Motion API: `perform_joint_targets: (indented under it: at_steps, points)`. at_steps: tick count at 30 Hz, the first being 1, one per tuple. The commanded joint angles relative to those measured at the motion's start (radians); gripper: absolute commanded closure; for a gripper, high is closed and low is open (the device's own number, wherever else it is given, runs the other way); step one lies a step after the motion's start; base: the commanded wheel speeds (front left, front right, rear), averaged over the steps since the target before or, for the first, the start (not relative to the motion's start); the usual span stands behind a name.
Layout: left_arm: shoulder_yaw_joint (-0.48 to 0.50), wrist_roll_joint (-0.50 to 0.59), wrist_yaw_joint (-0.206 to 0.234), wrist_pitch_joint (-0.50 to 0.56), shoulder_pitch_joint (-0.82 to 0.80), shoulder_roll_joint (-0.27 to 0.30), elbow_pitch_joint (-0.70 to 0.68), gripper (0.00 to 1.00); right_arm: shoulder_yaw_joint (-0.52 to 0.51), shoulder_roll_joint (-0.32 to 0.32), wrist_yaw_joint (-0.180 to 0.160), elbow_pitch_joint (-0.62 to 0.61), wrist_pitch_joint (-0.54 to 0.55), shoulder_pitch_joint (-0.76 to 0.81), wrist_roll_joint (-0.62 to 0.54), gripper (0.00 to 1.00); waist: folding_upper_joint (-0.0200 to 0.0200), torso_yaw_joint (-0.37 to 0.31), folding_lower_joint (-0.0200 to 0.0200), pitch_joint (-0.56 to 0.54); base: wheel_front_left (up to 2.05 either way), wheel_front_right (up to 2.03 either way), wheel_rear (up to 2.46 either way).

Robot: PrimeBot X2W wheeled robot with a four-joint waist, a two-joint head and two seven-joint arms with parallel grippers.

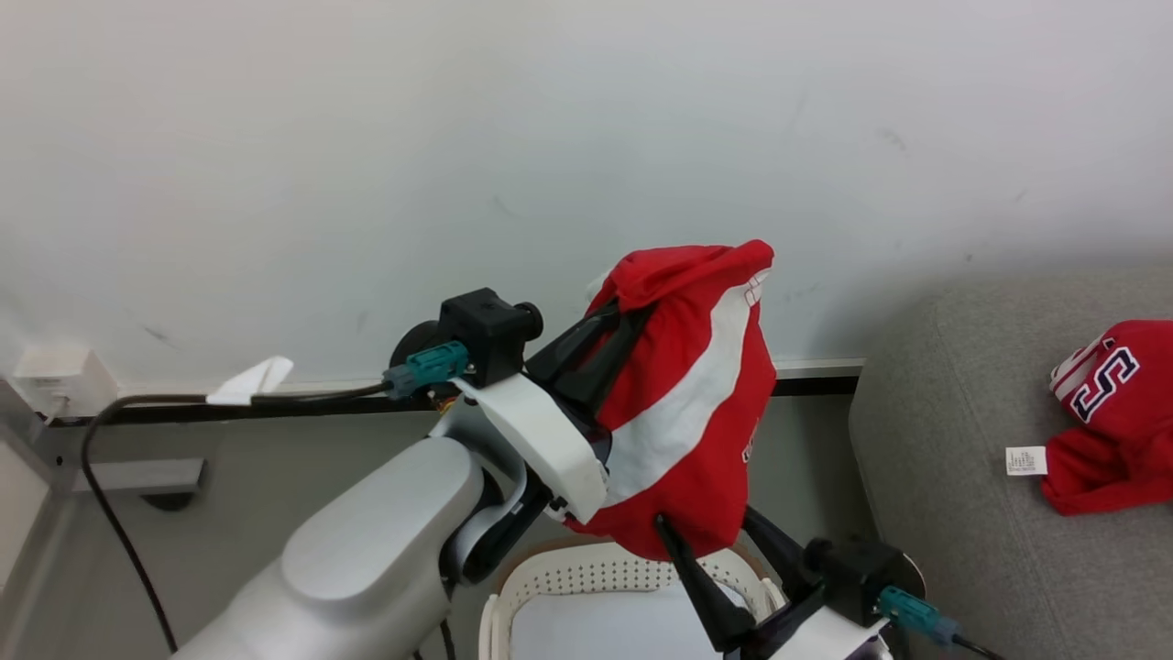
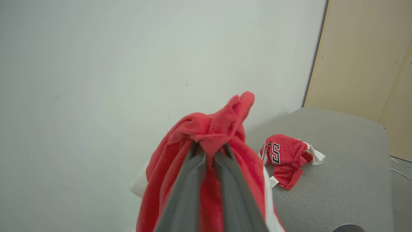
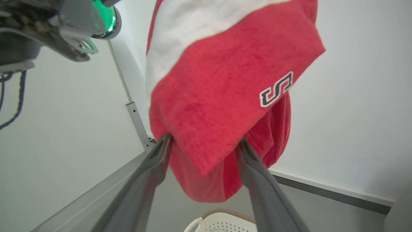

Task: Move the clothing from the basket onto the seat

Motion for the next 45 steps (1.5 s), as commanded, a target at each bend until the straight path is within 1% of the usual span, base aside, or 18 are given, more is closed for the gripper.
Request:
perform_joint_targets:
  at_steps: [1, 6, 15, 16, 17, 18, 25, 27, 32, 35, 40, 41, 43, 45]
  points:
    - [-0.003, 0.000, -0.002, -0.003, -0.005, -0.004, -0.002, 1.00, 0.011, 0.004, -0.002, 0.024, 0.001, -0.023, 0.012, 0.00, 0.0000, 0.012, 0.0000, -0.001, 0.00, 0.00, 0.00]
    - [-0.024, 0.000, -0.010, 0.003, -0.002, -0.026, -0.004, 1.00, 0.052, 0.020, -0.002, 0.107, 0.001, -0.102, 0.050, 0.00, 0.0000, 0.052, 0.0000, -0.004, 0.00, 0.00, 0.00]
    - [-0.047, -0.006, -0.020, 0.003, 0.012, -0.050, 0.005, 1.00, 0.067, 0.038, -0.002, 0.202, 0.001, -0.184, 0.088, 0.00, 0.0000, 0.103, 0.0000, -0.011, 0.00, 0.00, 0.00]
    - [-0.047, -0.007, -0.019, 0.002, 0.012, -0.050, 0.007, 1.00, 0.067, 0.040, -0.002, 0.208, 0.001, -0.188, 0.091, 0.32, 0.0000, 0.106, 0.0000, -0.011, 0.00, 0.00, 0.00]
    - [-0.047, -0.008, -0.018, 0.001, 0.013, -0.050, 0.009, 1.00, 0.066, 0.041, -0.002, 0.208, 0.001, -0.194, 0.090, 0.85, 0.0000, 0.109, 0.0000, -0.012, 0.00, 0.00, 0.00]
    - [-0.047, -0.009, -0.017, 0.001, 0.013, -0.049, 0.010, 1.00, 0.064, 0.042, -0.002, 0.208, 0.001, -0.197, 0.091, 1.00, 0.0000, 0.111, 0.0000, -0.012, 0.00, 0.00, 0.00]
    - [-0.039, -0.014, -0.011, -0.011, 0.023, -0.037, 0.029, 1.00, 0.052, 0.030, -0.002, 0.188, 0.001, -0.171, 0.097, 1.00, 0.0000, 0.109, 0.0000, -0.013, 0.00, 0.00, 0.00]
    - [-0.037, -0.016, -0.010, -0.014, 0.027, -0.036, 0.033, 1.00, 0.034, 0.023, -0.002, 0.177, 0.001, -0.163, 0.088, 1.00, 0.0000, 0.104, 0.0000, -0.012, 0.00, 0.00, 0.00]
    - [-0.036, -0.015, -0.003, -0.023, 0.043, -0.026, 0.041, 1.00, -0.059, 0.014, -0.002, 0.131, 0.001, -0.122, 0.041, 1.00, 0.0000, 0.083, 0.0000, -0.007, 0.00, 0.00, 0.00]
    - [-0.052, 0.000, -0.009, -0.027, 0.052, -0.030, 0.032, 1.00, -0.120, 0.005, -0.002, 0.101, 0.001, -0.094, 0.014, 1.00, 0.0000, 0.065, 0.0000, -0.004, 0.00, 0.00, 0.00]
    - [-0.073, 0.008, -0.003, -0.027, 0.074, -0.035, 0.017, 1.00, -0.207, -0.004, -0.002, 0.054, 0.001, -0.070, -0.030, 1.00, 0.0000, 0.016, 0.0000, 0.003, 0.00, 0.00, 0.00]
    - [-0.076, 0.010, -0.001, -0.028, 0.078, -0.034, 0.015, 0.71, -0.223, -0.005, -0.002, 0.044, 0.001, -0.066, -0.039, 1.00, 0.0000, 0.004, 0.0000, 0.005, 0.00, 0.00, 0.00]
    - [-0.082, 0.013, -0.004, -0.030, 0.084, -0.034, 0.006, 0.00, -0.255, -0.009, -0.002, 0.026, 0.001, -0.063, -0.055, 1.00, 0.0000, -0.020, 0.0000, 0.009, 0.00, 0.00, 0.00]
    - [-0.088, 0.018, -0.006, -0.031, 0.088, -0.033, -0.007, 0.00, -0.287, -0.013, -0.002, 0.011, 0.001, -0.054, -0.073, 1.00, 0.0000, -0.047, 0.0000, 0.014, 0.00, 0.00, 0.00]
